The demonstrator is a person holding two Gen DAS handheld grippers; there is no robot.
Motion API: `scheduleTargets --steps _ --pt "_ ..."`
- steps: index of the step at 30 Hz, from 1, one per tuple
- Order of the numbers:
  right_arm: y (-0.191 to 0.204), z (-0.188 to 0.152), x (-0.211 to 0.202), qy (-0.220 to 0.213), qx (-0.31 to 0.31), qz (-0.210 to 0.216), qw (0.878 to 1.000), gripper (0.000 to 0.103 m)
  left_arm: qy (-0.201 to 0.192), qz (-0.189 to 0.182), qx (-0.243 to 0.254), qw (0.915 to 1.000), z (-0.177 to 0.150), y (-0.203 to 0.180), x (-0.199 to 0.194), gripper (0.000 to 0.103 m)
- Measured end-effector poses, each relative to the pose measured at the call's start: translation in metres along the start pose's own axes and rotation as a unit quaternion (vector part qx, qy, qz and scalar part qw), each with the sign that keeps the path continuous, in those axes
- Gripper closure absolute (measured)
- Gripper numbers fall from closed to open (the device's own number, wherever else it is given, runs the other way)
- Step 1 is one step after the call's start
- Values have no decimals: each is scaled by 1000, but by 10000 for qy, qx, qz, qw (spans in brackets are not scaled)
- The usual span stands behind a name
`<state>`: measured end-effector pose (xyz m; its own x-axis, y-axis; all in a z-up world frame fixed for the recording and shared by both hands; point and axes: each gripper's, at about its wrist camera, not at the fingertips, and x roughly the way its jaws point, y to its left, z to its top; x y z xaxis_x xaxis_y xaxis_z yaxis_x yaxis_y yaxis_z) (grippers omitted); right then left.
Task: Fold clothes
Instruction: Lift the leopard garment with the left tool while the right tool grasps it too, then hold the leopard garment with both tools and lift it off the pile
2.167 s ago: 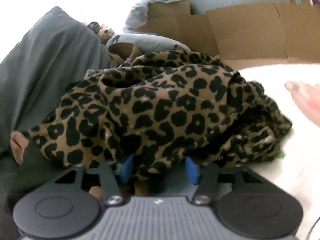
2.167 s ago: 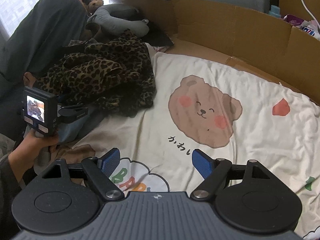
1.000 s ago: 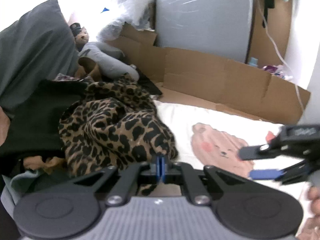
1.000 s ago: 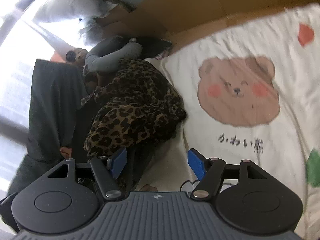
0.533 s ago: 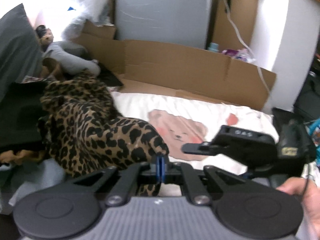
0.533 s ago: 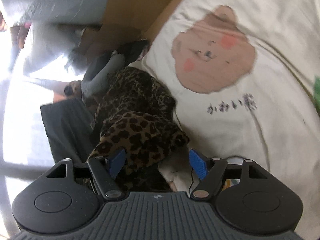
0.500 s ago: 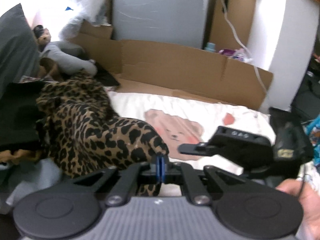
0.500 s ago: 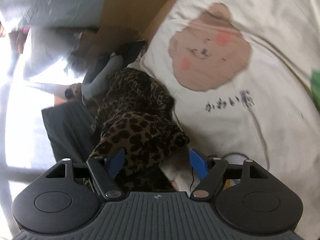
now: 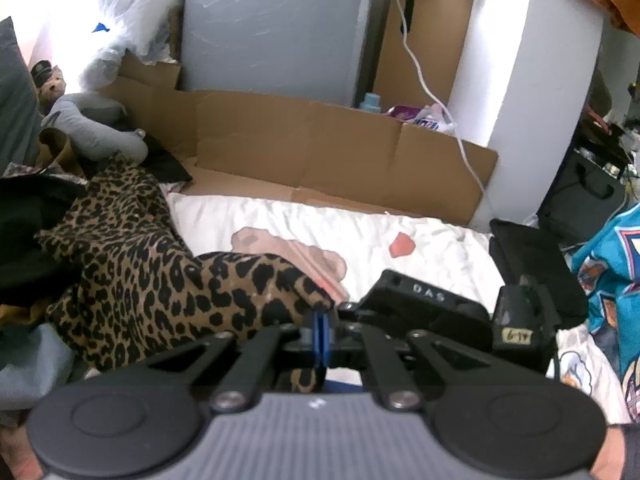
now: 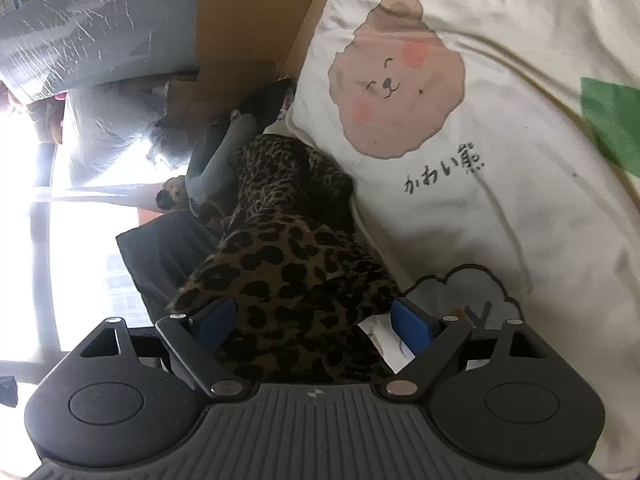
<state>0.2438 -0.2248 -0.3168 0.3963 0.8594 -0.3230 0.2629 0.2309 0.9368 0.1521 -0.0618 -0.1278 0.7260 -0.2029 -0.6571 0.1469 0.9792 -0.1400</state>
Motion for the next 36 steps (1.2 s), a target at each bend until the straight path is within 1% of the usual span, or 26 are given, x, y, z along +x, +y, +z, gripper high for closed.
scheduleTargets --steps 7,12,15,17,23,27,30,32,36 --pt "-6 3 -10 -96 73 66 9999 15 9 -119 11 9999 -2 -8 -13 101" --pt "-18 6 -16 -225 295 47 9993 15 55 -76 -15 10000 -5 -2 -23 101" --pt "-27 6 -13 -204 443 -36 9988 15 112 -11 -56 9999 -7 4 -27 101" --pt "-32 4 -8 -157 475 -18 9987 15 124 37 -101 9999 -7 8 -30 101" --pt "-38 -7 18 144 665 49 9977 15 67 209 -204 9996 -6 23 -44 101" --pt "-34 -18 38 420 696 178 9965 15 118 365 -201 9991 -6 37 -49 101" --pt "-37 -27 52 595 830 207 9946 15 153 476 -222 9985 -8 45 -49 101" --pt "-41 -35 62 732 885 158 9933 15 178 540 -245 9981 -11 51 -49 101" --pt "-48 -46 79 865 909 16 9921 15 293 699 -274 9967 -17 63 -47 101"
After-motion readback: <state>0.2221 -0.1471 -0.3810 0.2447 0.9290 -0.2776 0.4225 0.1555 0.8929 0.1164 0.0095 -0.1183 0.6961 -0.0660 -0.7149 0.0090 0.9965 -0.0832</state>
